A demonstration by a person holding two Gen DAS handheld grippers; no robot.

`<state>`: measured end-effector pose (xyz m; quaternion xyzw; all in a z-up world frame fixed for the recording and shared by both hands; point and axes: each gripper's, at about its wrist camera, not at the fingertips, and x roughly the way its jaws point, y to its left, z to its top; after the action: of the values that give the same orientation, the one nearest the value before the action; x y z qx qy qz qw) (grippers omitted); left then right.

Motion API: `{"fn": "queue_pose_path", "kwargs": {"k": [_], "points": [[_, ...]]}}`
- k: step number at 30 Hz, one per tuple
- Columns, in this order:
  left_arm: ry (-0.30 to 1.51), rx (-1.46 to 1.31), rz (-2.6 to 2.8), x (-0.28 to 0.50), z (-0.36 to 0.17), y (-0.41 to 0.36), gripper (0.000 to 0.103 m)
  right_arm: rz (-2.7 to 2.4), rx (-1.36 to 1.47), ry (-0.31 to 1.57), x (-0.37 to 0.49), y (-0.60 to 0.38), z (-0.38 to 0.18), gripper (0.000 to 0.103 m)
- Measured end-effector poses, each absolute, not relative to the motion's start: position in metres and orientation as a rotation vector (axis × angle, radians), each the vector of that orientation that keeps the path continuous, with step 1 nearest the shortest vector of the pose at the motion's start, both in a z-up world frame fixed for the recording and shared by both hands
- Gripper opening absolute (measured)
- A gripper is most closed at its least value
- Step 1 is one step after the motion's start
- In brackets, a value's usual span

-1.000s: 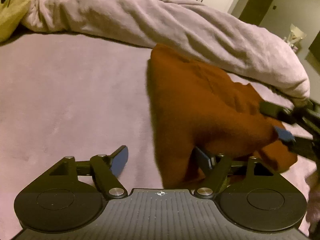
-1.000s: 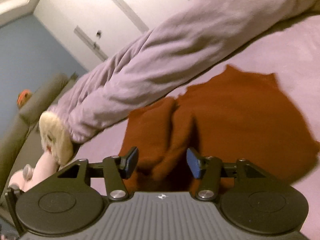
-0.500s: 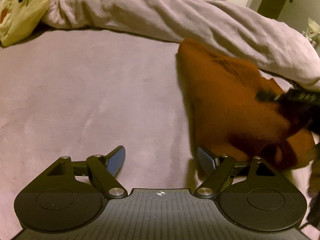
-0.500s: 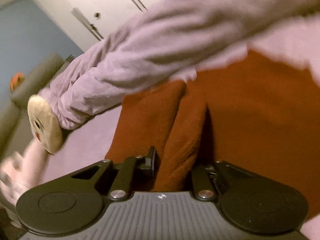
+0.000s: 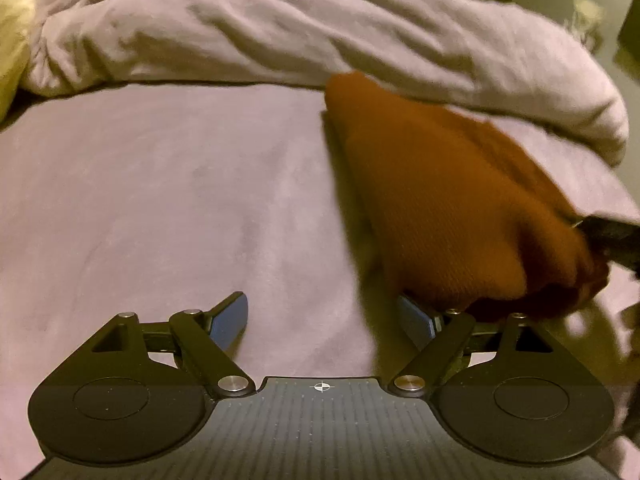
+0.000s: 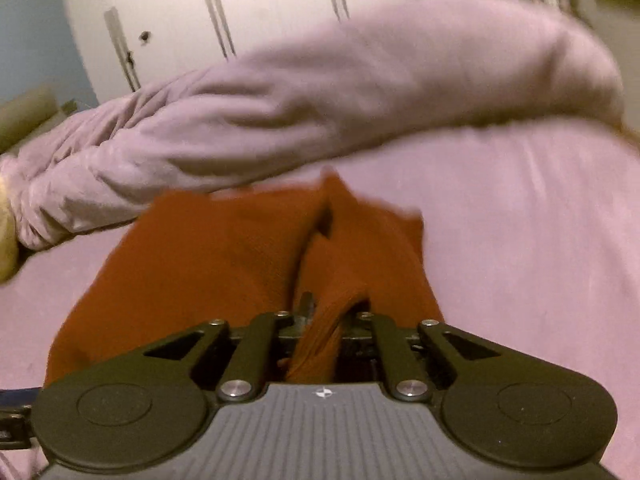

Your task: Fold small clothes

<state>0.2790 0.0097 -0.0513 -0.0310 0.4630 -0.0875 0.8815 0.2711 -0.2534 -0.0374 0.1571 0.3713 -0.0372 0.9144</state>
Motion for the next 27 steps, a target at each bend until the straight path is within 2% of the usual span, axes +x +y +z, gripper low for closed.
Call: {"fn": "queue_pose_path", "kwargs": {"k": [5,8,10,12,19,21,24,27], "points": [[0.97,-0.073,-0.17,0.271,-0.051,0.013,0.087,-0.052,0.582,0.689,0.23,-0.291,-0.025,0.036],[0.975,-0.076,-0.165,0.262,-0.052,0.007,0.087,0.015,0.742,0.687,0.207,-0.296,-0.028,0.039],[0.976,-0.07,-0.194,0.255,-0.05,-0.001,0.093,0.069,0.876,0.68,0.198,-0.302,-0.035,0.046],[0.973,-0.066,-0.212,0.249,-0.049,-0.01,0.094,0.106,0.981,0.675,0.199,-0.301,-0.041,0.058],[0.964,-0.013,-0.147,0.262,-0.056,-0.031,0.091,0.121,1.043,0.729,0.245,-0.277,-0.056,0.056],[0.971,-0.029,-0.134,0.268,-0.056,-0.026,0.091,0.097,0.943,0.766,0.252,-0.265,-0.052,0.039],[0.968,-0.018,-0.109,0.274,-0.057,-0.022,0.091,0.081,0.817,0.806,0.264,-0.252,-0.049,0.03],[0.982,-0.056,-0.106,0.278,-0.06,-0.019,0.091,0.077,0.769,0.807,0.263,-0.249,-0.049,0.027]]}}
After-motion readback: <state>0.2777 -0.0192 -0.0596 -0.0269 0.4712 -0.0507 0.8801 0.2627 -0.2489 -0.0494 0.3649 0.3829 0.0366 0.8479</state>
